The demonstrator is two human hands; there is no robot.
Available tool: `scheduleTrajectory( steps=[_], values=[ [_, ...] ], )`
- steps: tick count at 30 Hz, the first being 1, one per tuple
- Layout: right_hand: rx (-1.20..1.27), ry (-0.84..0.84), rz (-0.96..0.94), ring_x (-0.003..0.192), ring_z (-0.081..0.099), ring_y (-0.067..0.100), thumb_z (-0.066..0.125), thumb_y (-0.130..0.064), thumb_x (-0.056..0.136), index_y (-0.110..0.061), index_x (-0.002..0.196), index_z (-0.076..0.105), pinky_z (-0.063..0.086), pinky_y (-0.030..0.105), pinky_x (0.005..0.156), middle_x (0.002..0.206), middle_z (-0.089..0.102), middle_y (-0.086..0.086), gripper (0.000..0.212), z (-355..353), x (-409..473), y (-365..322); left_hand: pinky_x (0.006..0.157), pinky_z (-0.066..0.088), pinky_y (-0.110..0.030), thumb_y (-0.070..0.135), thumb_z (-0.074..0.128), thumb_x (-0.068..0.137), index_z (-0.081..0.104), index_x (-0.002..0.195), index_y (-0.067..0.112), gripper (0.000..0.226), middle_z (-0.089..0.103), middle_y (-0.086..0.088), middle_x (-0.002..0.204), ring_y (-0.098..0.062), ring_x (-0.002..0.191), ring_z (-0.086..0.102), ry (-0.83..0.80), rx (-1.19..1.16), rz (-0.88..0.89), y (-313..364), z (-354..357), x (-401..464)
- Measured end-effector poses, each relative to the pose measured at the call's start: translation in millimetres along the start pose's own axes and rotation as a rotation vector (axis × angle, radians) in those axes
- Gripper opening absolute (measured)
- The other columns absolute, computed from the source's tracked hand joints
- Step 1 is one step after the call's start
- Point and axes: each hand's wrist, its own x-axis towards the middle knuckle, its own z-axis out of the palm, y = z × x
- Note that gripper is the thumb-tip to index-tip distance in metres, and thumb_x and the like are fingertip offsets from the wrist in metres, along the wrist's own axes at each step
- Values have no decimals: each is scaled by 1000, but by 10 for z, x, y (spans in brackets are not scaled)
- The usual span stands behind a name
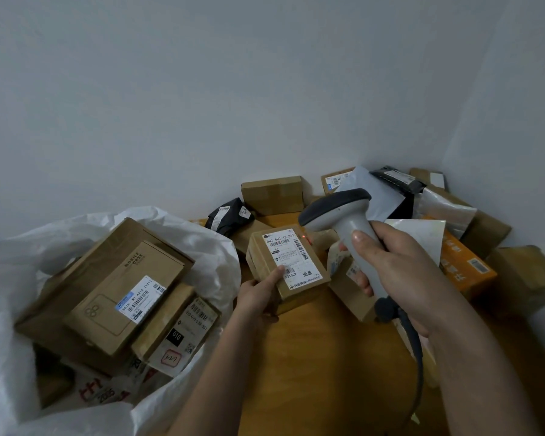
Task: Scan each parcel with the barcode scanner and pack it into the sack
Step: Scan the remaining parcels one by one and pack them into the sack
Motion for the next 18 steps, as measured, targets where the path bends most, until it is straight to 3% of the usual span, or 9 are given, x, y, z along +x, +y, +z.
scheduleTrajectory(
  steps=[7,13,18],
  values=[
    [-5,5,-21,59,60,14,48,-37,100,-26,101,62,52,31,59,67,63,5,17,-46,-26,-54,58,54,-39,54,77,74,48,134,8,82,67,-10,112,-27,94,65,29,-43,26,30,19,-37],
    [52,68,-61,50,59,7,60,-37,93,-29,101,60,48,20,50,60,62,-3,12,-14,51,23,68,57,-38,51,77,75,49,134,9,78,69,-9,112,-26,98,68,31,-98,98,74,19,-82],
    [163,129,58,44,55,4,74,-27,86,-17,98,62,45,17,43,66,60,6,19,175,250,259,71,59,-29,42,76,79,43,140,16,74,66,-3,118,-17,96,68,164,-163,348,198,-163,-337]
  ],
)
